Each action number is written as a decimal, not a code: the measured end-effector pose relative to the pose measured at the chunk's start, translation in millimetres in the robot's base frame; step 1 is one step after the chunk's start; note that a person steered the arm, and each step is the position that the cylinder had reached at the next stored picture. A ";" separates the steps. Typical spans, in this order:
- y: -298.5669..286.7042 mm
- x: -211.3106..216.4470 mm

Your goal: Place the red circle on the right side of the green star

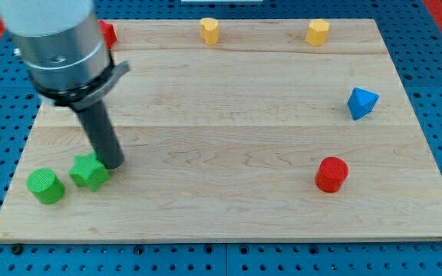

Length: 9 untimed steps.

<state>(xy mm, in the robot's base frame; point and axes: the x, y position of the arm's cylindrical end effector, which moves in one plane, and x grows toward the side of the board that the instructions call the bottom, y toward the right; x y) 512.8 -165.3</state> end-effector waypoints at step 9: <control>282.3 8.0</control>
<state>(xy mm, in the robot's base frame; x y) 520.8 117.1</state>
